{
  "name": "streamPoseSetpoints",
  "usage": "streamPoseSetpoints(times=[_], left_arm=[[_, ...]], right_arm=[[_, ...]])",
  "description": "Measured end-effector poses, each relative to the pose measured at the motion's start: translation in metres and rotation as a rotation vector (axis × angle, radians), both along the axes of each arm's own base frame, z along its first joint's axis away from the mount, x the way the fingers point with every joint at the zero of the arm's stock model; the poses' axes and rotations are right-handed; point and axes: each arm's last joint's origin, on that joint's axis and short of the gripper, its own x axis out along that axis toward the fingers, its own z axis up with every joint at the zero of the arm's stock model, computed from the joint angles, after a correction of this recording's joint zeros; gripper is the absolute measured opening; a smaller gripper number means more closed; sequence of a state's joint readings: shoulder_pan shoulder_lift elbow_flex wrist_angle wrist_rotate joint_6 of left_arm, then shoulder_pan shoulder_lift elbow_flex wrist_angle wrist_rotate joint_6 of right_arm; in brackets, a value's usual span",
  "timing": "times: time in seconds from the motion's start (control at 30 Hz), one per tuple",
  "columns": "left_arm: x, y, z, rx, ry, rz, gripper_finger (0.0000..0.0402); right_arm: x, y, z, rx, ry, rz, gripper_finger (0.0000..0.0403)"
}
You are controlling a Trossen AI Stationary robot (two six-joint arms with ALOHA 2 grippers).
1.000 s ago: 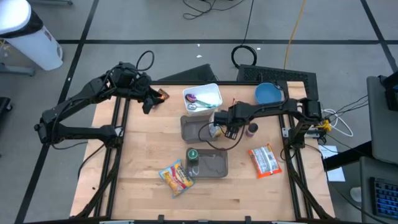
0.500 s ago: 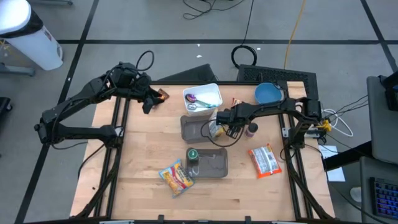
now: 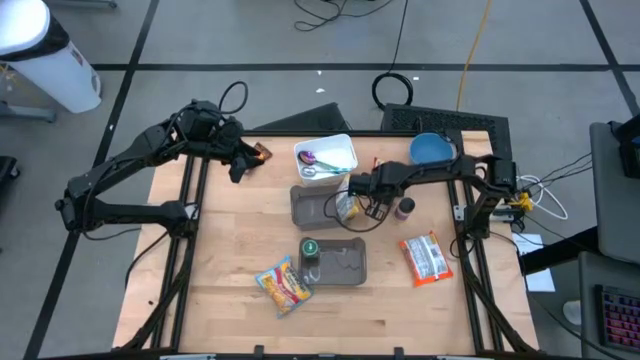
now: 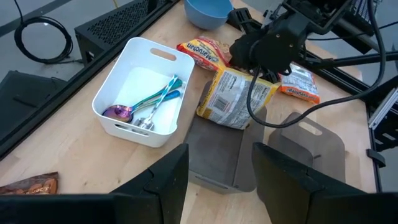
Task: Pick & Place Food Item
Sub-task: Put the red noodle pack into the top black bin
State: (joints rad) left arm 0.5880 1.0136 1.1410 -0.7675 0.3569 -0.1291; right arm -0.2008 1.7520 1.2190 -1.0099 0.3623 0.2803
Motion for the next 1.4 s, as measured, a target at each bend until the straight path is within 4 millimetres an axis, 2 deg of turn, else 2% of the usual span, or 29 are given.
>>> streamPoseSetpoints(times=[0.13, 0.27, 0.57, 0.8, 1.2, 1.4], left_arm=[[0.0, 0.0, 0.0, 0.001, 0.0, 0.0, 0.0184], [0.0, 0.0, 0.0, 0.007, 0.0, -0.005, 0.0184], [0.001, 0.0, 0.001, 0.024, -0.008, -0.012, 0.0184], [0.001, 0.001, 0.001, 0.034, -0.002, 0.001, 0.0184], [0.001, 0.001, 0.001, 0.034, -0.007, 0.004, 0.0184], [0.003, 0.002, 0.005, 0.055, -0.046, 0.006, 0.0184]], right_arm=[[-0.003, -0.003, 0.009, 0.016, -0.028, 0.018, 0.0003], [-0.011, -0.01, 0.026, 0.004, -0.086, 0.01, 0.0001], [-0.045, -0.028, 0.076, -0.053, -0.244, -0.056, 0.0001], [-0.07, -0.036, 0.106, -0.069, -0.263, -0.083, 0.0], [-0.059, -0.041, 0.203, -0.126, -0.537, -0.03, 0.0], [-0.049, -0.042, 0.242, -0.072, -0.698, -0.011, 0.0]])
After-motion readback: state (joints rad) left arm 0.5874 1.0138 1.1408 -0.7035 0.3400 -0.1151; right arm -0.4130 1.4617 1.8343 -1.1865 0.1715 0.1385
